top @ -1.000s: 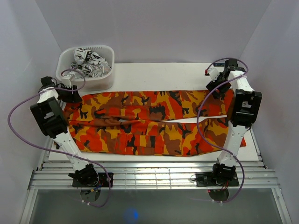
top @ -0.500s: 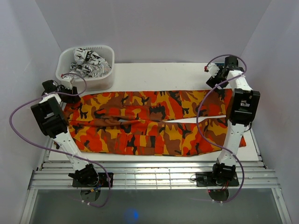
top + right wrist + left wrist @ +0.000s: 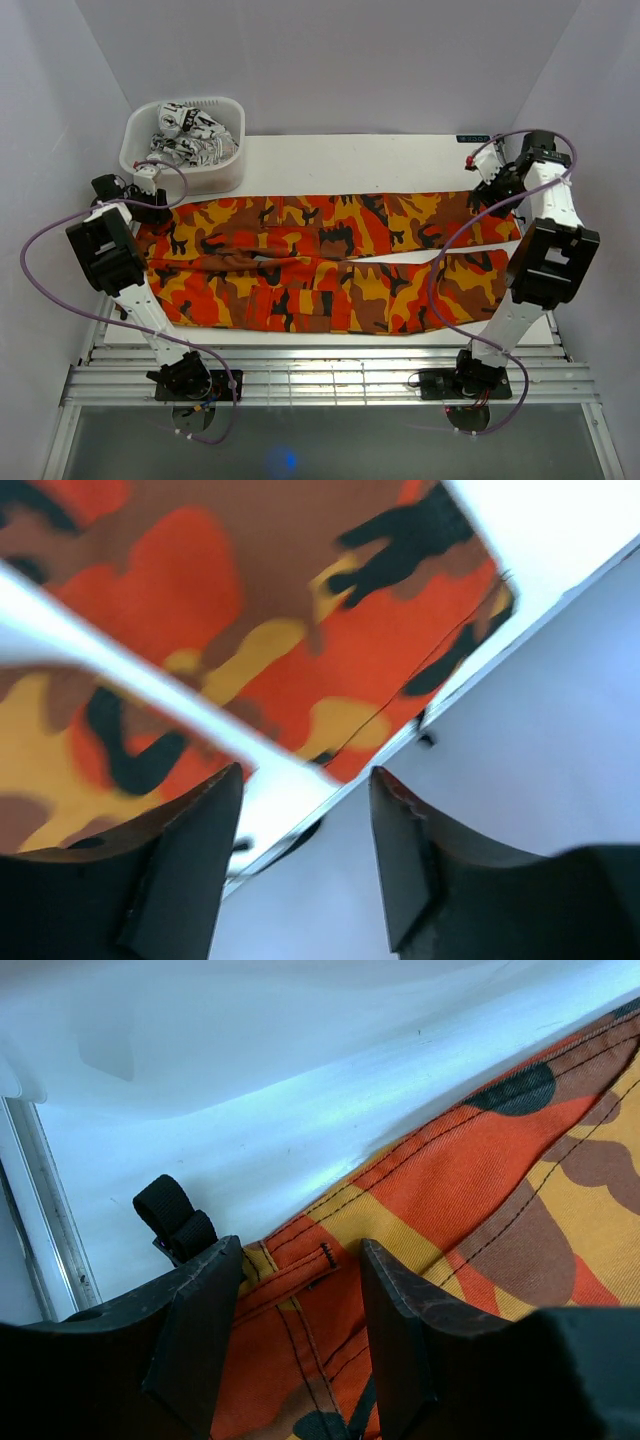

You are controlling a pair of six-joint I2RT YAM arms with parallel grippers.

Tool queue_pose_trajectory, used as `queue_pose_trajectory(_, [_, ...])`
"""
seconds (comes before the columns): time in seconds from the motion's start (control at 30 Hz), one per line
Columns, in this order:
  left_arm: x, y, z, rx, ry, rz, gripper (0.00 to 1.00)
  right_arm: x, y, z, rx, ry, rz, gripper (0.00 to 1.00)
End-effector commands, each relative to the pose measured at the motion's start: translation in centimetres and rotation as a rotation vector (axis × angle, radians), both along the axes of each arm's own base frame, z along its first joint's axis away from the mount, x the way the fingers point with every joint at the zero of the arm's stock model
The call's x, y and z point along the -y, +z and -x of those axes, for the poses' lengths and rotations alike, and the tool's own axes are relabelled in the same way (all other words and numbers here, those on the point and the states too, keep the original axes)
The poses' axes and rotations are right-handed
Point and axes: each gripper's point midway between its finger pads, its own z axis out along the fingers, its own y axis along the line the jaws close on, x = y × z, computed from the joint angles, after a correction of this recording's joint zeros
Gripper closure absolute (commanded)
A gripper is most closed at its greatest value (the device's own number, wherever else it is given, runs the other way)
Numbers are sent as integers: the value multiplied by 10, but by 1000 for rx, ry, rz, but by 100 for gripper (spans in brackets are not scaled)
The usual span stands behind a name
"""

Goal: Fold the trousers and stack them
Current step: Flatten the trousers out

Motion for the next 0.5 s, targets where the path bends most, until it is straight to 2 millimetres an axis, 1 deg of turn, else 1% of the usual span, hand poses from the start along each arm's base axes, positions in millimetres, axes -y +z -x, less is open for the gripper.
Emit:
queue_pose_trajectory(0.0, [-5, 12, 9, -7, 23, -18, 38, -21, -29, 75, -227, 119, -21, 42])
queue_pose_trajectory(0.03, [-6, 11, 10, -9, 25, -19, 38, -19, -40, 84, -264, 126, -13, 44])
queue_pose_trajectory(0.07, [-6, 11, 10, -9, 27, -20, 38, -19, -57, 99, -314, 126, -13, 49])
queue_pose_trajectory(0.17, [-6, 14, 11, -8, 25, -22, 38, -20, -83, 120, -399, 113, -20, 55])
queue_pose_trajectory(0.2, [-6, 14, 11, -9, 26, -23, 39, -17, -88, 117, -383, 103, -9, 56])
queue_pose_trajectory(0.3, [-5, 19, 10, -1, 20, -24, 38, -17, -98, 120, -374, 80, 1, 56])
queue_pose_trajectory(0.37, [-4, 19, 11, -3, 20, -21, 38, -13, -101, 123, -368, 57, 19, 58])
queue_pose_trajectory(0.4, [-5, 19, 11, -2, 21, -22, 38, -5, -103, 124, -368, 39, 56, 59])
queue_pose_trajectory(0.43, [-5, 19, 11, -3, 22, -23, 39, 1, -110, 126, -356, 24, 83, 59])
queue_pose_trajectory(0.47, [-5, 19, 11, -3, 22, -25, 38, 12, -113, 128, -354, -2, 112, 59])
